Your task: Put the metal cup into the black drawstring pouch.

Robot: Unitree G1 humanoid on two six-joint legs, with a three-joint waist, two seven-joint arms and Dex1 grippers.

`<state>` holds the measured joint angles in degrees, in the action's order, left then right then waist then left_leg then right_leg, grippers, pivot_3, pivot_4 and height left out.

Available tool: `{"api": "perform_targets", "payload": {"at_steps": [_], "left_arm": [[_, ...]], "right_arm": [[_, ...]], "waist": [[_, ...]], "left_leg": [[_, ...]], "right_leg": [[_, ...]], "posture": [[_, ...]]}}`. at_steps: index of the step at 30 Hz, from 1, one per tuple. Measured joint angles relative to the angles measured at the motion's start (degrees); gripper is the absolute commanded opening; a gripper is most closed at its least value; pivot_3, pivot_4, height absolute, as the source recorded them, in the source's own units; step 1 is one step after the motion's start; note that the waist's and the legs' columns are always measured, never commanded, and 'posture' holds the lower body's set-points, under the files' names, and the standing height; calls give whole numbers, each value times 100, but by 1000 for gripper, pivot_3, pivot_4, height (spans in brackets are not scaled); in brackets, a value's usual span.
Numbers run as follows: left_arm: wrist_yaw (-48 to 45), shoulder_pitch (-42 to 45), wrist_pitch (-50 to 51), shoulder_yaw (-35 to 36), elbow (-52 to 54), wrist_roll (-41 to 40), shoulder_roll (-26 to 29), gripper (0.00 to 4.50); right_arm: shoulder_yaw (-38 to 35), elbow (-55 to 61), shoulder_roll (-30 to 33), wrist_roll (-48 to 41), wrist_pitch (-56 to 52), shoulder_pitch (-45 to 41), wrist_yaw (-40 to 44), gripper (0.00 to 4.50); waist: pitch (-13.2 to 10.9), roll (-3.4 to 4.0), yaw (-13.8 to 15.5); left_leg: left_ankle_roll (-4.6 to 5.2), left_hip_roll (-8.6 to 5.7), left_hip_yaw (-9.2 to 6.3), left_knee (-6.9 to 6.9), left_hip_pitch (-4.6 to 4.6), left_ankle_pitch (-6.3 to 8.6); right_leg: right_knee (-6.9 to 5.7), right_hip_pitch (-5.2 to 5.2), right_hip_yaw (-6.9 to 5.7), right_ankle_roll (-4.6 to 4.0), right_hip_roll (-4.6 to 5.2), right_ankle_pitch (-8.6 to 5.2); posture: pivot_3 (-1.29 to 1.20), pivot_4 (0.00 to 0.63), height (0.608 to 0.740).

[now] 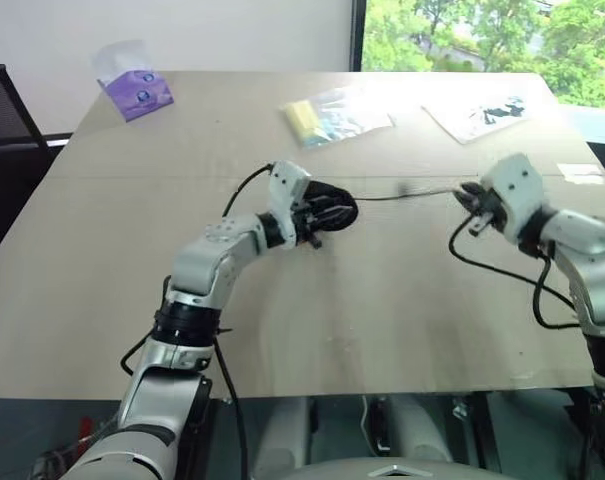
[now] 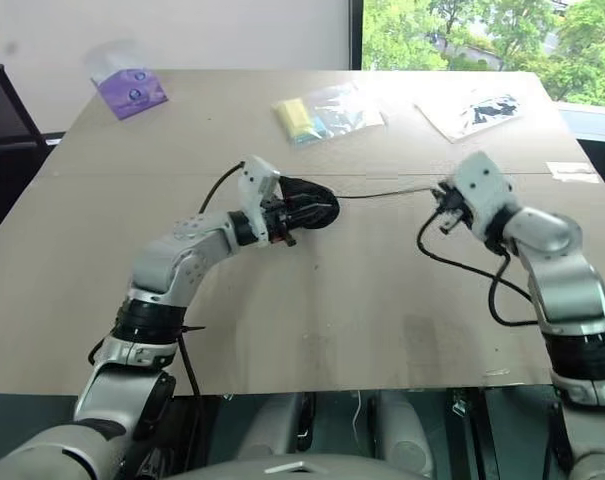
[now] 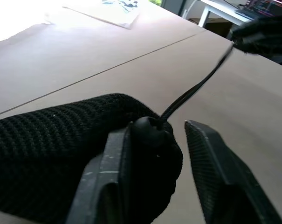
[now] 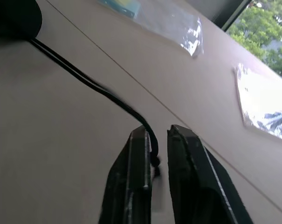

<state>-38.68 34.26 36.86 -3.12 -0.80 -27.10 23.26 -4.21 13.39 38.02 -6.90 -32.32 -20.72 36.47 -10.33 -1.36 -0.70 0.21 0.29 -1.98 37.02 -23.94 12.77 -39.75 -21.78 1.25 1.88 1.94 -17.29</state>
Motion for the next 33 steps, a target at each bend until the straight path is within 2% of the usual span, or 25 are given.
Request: {"api": "perform_targets", "payload": {"at_steps": [3, 5, 7, 10, 13, 16, 21, 25, 33], "left_arm": [[151, -141, 159, 272, 545, -142, 2, 4342], [231, -335, 393, 452, 1065, -360, 81, 4500], [312, -648, 660, 763, 1516, -571, 307, 4500], [476, -1008, 755, 1098, 1836, -613, 508, 4500], [560, -1819, 594, 1566, 2192, -560, 755, 4500], [740, -2415, 470, 1911, 2352, -542, 740, 4500], [990, -3550, 226, 2609, 2734, -572, 635, 4500], [931, -4121, 152, 2951, 2948, -930, 444, 4500], [1267, -4593, 41, 2947, 3397, -909, 343, 4500]], "right_arm": [[-206, 387, -103, -235, -199, 603, -60, 3392], [-382, 714, -110, -372, -263, 1062, -66, 4420], [-620, 1032, -110, -554, -260, 1669, -5, 4469], [-865, 1280, -189, -836, -262, 2093, 77, 4469], [-1471, 1685, -587, -1587, -147, 2394, 201, 4469], [-1723, 1832, -530, -1754, 49, 2572, 254, 4469], [-1709, 2038, -443, -1753, 408, 3168, 404, 4469], [-1680, 2047, -466, -1750, 522, 3238, 303, 4469], [-1405, 1978, -526, -1477, 895, 3170, 79, 4469]], "waist": [[0, 0, 1], [1, 1, 0], [2, 3, -24], [2, 6, -35], [5, 11, -41], [7, 8, 12], [8, 8, 18], [9, 7, 8], [12, 8, 20]], "left_leg": [[3, 1, -3, 4, 0, 2], [3, 1, -3, 4, 0, 2], [4, 4, -1, 2, 5, 3], [6, 6, 3, 2, 11, 4], [7, 8, 5, 2, 20, 5], [11, 7, 0, 8, 18, 8], [13, 7, -2, 6, 17, 10], [14, 8, -3, 8, 20, 10], [14, 8, -3, 9, 20, 10]], "right_leg": [[-4, 1, 0, 0, 0, 0], [-4, 1, 1, 0, 0, 0], [-4, 1, 7, 0, -2, 0], [-9, 2, 11, 0, -3, 0], [-9, 10, 16, 0, -4, 0], [-5, 18, 8, 0, 0, 0], [-2, 18, 7, -1, 2, -1], [-3, 20, 5, -2, 3, -2], [-3, 22, 5, -2, 1, -2]], "posture": [[0, 150, 740], [0, 150, 740], [0, 150, 740], [0, 150, 740], [0, 150, 740], [0, 150, 740], [0, 150, 740], [0, 150, 740], [0, 150, 740]]}}
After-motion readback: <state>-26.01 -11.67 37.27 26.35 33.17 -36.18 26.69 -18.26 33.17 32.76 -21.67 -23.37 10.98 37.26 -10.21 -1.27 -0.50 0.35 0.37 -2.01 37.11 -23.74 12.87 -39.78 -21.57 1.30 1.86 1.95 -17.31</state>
